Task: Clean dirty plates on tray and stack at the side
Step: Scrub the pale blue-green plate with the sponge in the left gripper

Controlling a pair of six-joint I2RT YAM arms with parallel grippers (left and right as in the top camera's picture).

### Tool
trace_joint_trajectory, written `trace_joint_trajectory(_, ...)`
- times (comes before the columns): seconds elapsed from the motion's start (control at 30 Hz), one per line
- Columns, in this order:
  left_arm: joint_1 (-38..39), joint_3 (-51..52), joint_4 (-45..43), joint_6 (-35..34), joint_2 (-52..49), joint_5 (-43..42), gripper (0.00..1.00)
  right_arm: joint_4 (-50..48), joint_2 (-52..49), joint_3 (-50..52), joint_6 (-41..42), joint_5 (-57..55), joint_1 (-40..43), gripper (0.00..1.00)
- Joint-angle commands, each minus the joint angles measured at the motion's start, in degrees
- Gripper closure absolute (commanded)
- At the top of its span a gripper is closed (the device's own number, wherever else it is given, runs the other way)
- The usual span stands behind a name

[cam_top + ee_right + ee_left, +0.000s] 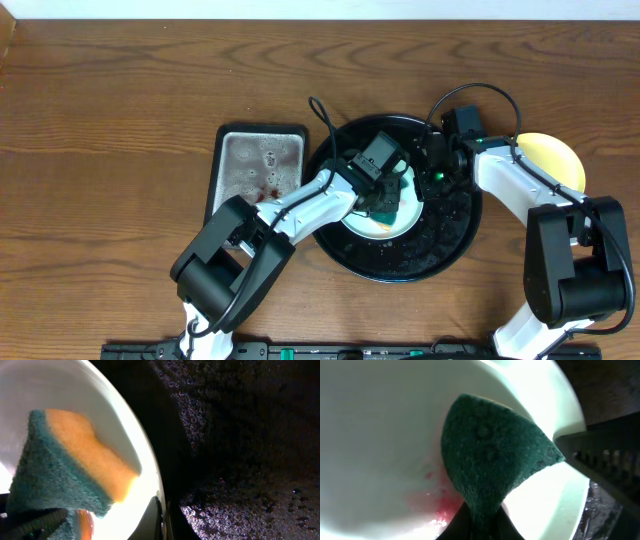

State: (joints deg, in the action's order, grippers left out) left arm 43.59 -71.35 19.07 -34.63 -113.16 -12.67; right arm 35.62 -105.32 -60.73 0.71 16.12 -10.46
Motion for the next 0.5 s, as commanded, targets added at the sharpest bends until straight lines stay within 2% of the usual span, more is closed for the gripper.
trace_joint_trajectory(0.0, -1.6, -0.1, 6.1, -1.0, -1.4, 9.7, 0.93, 1.1, -0.1, 0.7, -0.3, -1.3, -0.3, 0.99)
trace_joint_trajectory(0.03, -2.8, -0.1, 8.1, -0.4, -0.5, 12.2, 0.93, 1.1, -0.1, 0.7, -0.3, -1.3, -0.2, 0.99)
trace_joint_trajectory(0.17, -5.4, -0.1, 9.4, 3.3, 4.0, 12.9, 0.93, 1.2, -0.1, 0.7, -0.3, -1.3, -0.2, 0.99)
trace_joint_trajectory(0.3, -5.2, -0.1, 7.8, 3.3, 8.7, 9.5, 0.93, 1.4, -0.1, 0.7, -0.3, -1.3, -0.2, 0.99)
trace_joint_trajectory(0.47, -2.1, -0.1, 4.4, 2.4, 8.2, 6.4, 0.93, 1.4, -0.1, 0.7, -0.3, -1.3, -0.3, 0.99)
